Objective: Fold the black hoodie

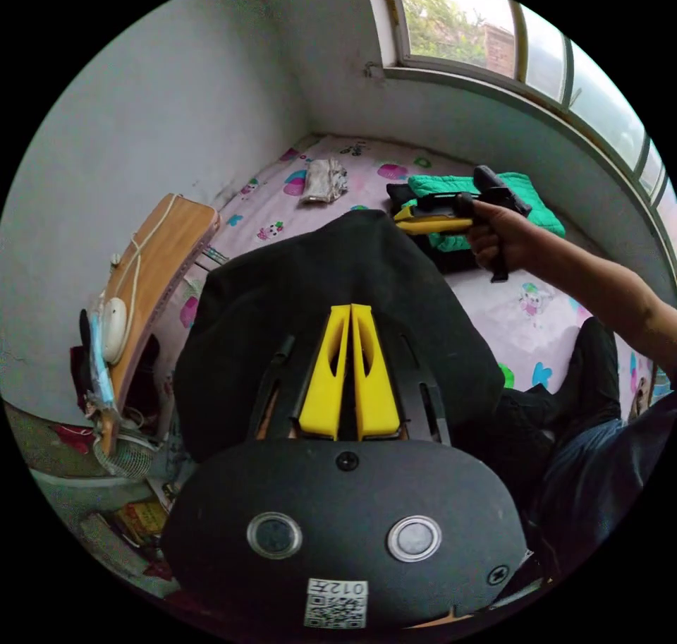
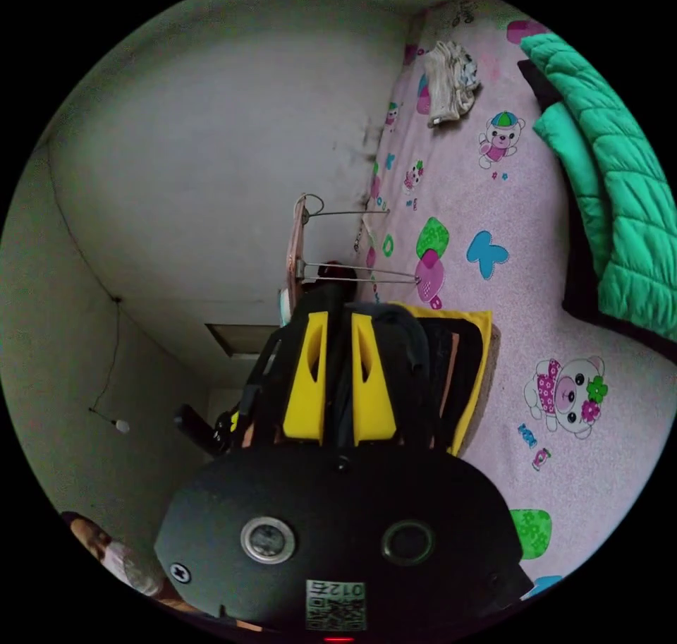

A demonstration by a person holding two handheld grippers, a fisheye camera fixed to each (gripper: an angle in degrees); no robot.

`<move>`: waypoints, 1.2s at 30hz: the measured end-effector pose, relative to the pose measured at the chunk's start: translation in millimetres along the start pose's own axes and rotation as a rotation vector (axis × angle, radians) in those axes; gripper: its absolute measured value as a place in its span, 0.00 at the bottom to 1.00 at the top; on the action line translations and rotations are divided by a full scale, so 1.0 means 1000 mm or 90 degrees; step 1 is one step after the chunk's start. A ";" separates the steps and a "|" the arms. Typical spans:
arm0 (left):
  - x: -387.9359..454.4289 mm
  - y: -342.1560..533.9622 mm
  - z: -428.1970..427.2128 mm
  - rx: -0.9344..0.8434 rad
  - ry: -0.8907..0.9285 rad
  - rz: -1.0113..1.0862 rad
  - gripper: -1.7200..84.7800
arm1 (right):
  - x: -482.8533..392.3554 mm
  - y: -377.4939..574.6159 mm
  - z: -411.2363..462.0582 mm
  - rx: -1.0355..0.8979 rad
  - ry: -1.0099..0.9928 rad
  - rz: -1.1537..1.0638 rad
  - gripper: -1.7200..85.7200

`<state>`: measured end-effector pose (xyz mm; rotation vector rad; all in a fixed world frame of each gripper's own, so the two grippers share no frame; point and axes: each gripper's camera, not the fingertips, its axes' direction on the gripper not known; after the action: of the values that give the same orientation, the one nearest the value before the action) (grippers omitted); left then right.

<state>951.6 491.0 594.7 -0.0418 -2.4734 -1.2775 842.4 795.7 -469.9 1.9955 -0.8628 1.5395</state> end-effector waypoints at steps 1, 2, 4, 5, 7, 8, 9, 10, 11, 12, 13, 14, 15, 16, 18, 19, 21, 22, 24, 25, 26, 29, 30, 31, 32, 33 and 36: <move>0.005 -0.002 -0.003 0.006 -0.009 -0.007 0.02 | 0.003 0.016 -0.007 -0.005 -0.012 -0.002 0.11; 0.007 -0.003 -0.004 0.010 -0.008 -0.012 0.02 | 0.007 0.033 -0.013 -0.015 -0.032 0.000 0.11; 0.014 -0.006 -0.007 0.023 0.016 -0.021 0.02 | 0.015 0.062 -0.020 -0.040 -0.065 0.009 0.13; 0.020 -0.008 -0.008 0.028 0.025 -0.022 0.02 | 0.018 0.083 -0.021 -0.070 -0.074 0.004 0.13; 0.039 -0.014 -0.004 0.020 0.009 -0.006 0.02 | 0.022 0.116 -0.019 -0.114 -0.070 -0.006 0.14; 0.043 -0.016 -0.003 0.016 0.003 -0.001 0.02 | 0.025 0.138 -0.016 -0.142 -0.068 -0.009 0.15; 0.051 -0.018 0.000 0.011 0.000 0.001 0.02 | 0.028 0.148 -0.014 -0.156 -0.072 -0.008 0.15; 0.054 -0.019 0.002 0.010 0.002 -0.001 0.02 | 0.033 0.168 -0.009 -0.179 -0.086 0.000 0.16; 0.059 -0.021 0.005 0.011 0.009 -0.007 0.02 | 0.038 0.186 -0.004 -0.196 -0.103 0.009 0.16; 0.063 -0.023 0.008 0.015 0.015 -0.017 0.02 | 0.040 0.195 -0.001 -0.205 -0.110 0.011 0.16; 0.066 -0.025 0.011 0.016 0.020 -0.028 0.02 | 0.043 0.212 0.005 -0.223 -0.120 0.011 0.16; 0.068 -0.026 0.013 0.017 0.022 -0.032 0.02 | 0.045 0.229 0.010 -0.235 -0.125 0.006 0.15; 0.072 -0.028 0.016 0.017 0.025 -0.041 0.02 | 0.046 0.238 0.012 -0.239 -0.126 0.003 0.15; 0.074 -0.029 0.017 0.016 0.027 -0.045 0.02 | 0.048 0.254 0.015 -0.249 -0.123 -0.003 0.13; 0.083 -0.036 0.023 0.006 0.034 -0.050 0.02 | 0.053 0.278 0.016 -0.243 -0.114 -0.015 0.09; 0.089 -0.040 0.026 0.000 0.033 -0.048 0.02 | 0.057 0.293 0.014 -0.233 -0.101 -0.022 0.07; 0.099 -0.045 0.030 -0.007 0.028 -0.045 0.02 | 0.063 0.315 0.012 -0.224 -0.086 -0.035 0.06; 0.103 -0.047 0.032 -0.008 0.027 -0.044 0.02 | 0.066 0.331 0.010 -0.217 -0.074 -0.044 0.05; 0.115 -0.053 0.039 -0.008 0.026 -0.050 0.02 | 0.072 0.355 0.008 -0.207 -0.062 -0.051 0.04; 0.120 -0.056 0.042 -0.005 0.030 -0.053 0.02 | 0.077 0.372 0.006 -0.198 -0.056 -0.050 0.04; 0.123 -0.057 0.043 -0.004 0.034 -0.056 0.02 | 0.081 0.390 0.004 -0.192 -0.050 -0.054 0.03; 0.136 -0.062 0.050 0.006 0.047 -0.067 0.02 | 0.093 0.436 -0.004 -0.187 -0.033 -0.065 0.02; 0.142 -0.064 0.053 0.012 0.049 -0.069 0.02 | 0.095 0.445 -0.006 -0.186 -0.030 -0.067 0.01; 0.148 -0.066 0.054 0.023 0.044 -0.075 0.02 | 0.100 0.465 -0.008 -0.193 -0.006 -0.069 0.01; 0.151 -0.067 0.055 0.026 0.040 -0.077 0.02 | 0.103 0.485 -0.011 -0.201 0.022 -0.089 0.01; 0.157 -0.069 0.057 0.030 0.033 -0.080 0.02 | 0.105 0.496 -0.013 -0.206 0.034 -0.096 0.01; 0.179 -0.075 0.054 0.053 0.004 -0.071 0.02 | 0.116 0.548 -0.030 -0.200 0.070 -0.120 0.01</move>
<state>753.6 465.5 564.8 0.1211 -2.5524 -1.2150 445.8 415.7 -354.6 1.6980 -0.7926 1.3060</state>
